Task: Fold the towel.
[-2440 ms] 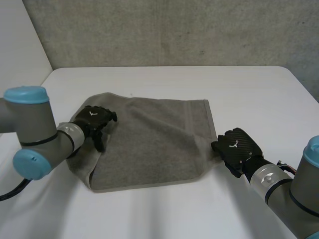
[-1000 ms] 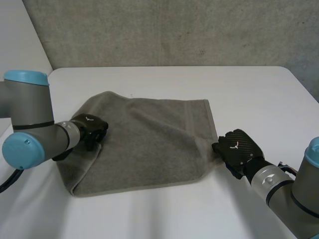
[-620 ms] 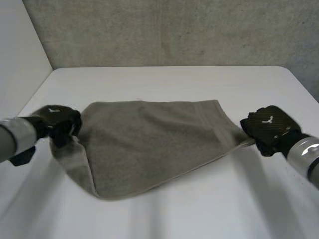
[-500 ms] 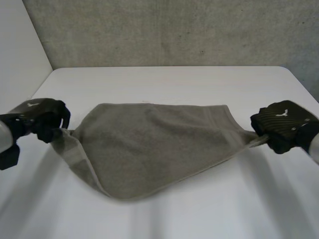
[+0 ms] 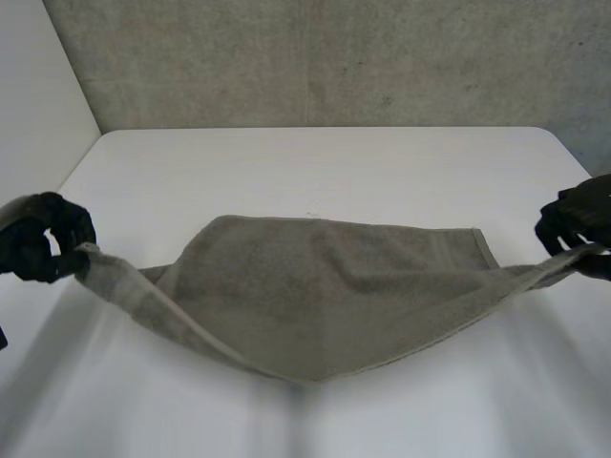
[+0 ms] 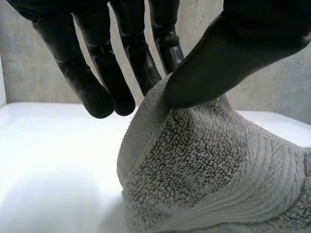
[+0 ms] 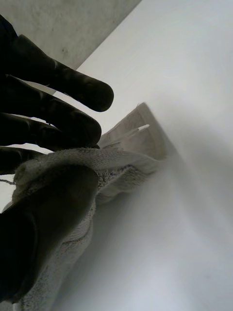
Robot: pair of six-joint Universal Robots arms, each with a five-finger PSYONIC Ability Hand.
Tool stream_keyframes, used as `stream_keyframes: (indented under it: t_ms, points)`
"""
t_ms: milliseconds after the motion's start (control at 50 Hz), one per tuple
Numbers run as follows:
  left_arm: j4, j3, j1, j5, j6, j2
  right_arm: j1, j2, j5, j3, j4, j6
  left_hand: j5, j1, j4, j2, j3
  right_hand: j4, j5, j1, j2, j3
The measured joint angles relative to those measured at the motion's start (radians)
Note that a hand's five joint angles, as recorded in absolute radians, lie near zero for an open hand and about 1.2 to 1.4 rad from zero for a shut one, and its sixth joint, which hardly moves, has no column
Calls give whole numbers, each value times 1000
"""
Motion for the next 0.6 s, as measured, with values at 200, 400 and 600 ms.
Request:
stream_keyframes:
  t_ms: [200,400,600]
  points:
    - [219,180,-227,-140,-180,-232,253,272,202,-214,-109,125,0,0,0,0,1,0,0,3,10,0]
    - [177,584,-400,-376,-200,-558,513,512,514,-608,-204,195,0,-1,0,6,2,0,0,3,10,0]
    - [95,1005,-476,-509,-240,-671,587,575,601,-1004,-440,395,0,-1,0,6,3,0,0,3,10,0]
